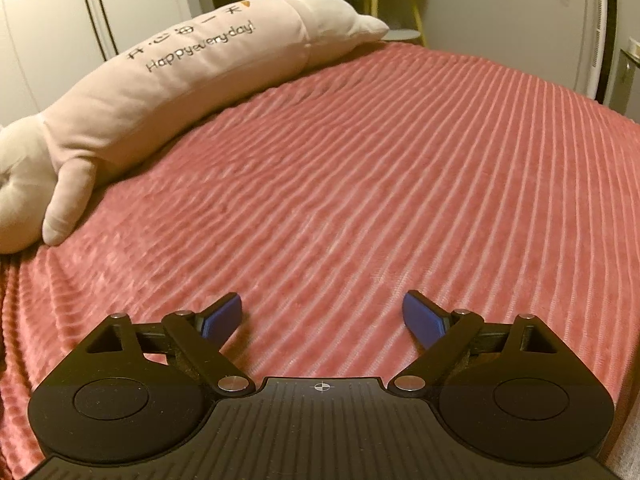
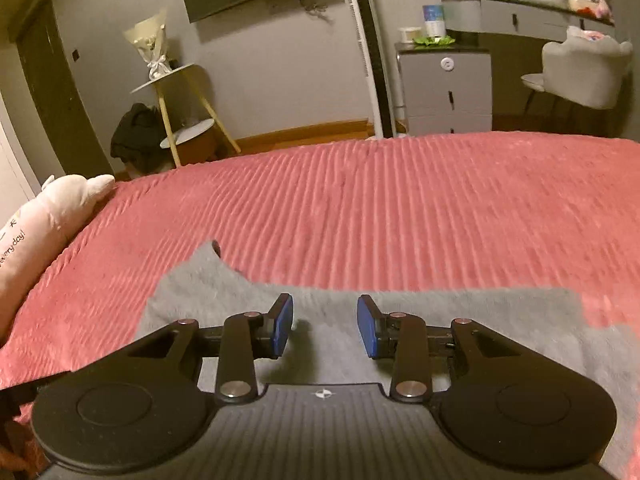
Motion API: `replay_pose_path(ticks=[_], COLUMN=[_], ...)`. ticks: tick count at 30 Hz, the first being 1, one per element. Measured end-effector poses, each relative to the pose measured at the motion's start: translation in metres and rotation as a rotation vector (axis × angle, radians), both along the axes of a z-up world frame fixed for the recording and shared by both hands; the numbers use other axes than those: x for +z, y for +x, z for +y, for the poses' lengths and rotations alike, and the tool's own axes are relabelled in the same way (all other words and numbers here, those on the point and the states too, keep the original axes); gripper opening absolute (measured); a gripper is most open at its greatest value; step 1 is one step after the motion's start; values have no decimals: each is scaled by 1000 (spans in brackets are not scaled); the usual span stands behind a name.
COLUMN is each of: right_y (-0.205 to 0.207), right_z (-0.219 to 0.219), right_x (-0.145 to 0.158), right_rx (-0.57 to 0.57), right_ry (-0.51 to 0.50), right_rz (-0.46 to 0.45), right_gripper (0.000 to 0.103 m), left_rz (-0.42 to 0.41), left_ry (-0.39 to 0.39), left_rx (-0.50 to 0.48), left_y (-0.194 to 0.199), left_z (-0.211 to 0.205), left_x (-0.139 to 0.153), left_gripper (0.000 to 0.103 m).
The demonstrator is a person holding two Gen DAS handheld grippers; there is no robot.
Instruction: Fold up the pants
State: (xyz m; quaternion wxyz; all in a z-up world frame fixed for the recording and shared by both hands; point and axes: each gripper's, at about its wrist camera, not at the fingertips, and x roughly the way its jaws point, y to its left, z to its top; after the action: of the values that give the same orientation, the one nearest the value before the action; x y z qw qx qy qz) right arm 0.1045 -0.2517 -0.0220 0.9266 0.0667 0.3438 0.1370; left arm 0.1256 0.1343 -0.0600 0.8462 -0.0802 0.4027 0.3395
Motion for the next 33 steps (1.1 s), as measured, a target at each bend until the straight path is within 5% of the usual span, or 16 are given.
replay_pose_path(ticks=[3,15,21,27,30,33], right_y=[12,6,9,21,31,25], right_z=[13,34,54,64,64,44], right_x=[-16,-19,-23,-26,-22,-7], right_rx=[56,86,90,35,-97,-109], right_ry=[-1,-101,-198,-279,-383,-241], right_rz=[88,33,-25,-74,-89,-69], right_gripper=[35,34,13,11,8,9], left_rz=[-4,-12,-12,-14,-18,-20], left_ry=[-8,-10,8,16,15,25], left_rx=[4,16,12,9,10,12], left_y=[0,1,1,1,0,2], left_z=[1,2,-1,0,1,0], left_x=[0,-2,-3,-4,-4,-5], left_gripper=[94,95,95,97,98,98])
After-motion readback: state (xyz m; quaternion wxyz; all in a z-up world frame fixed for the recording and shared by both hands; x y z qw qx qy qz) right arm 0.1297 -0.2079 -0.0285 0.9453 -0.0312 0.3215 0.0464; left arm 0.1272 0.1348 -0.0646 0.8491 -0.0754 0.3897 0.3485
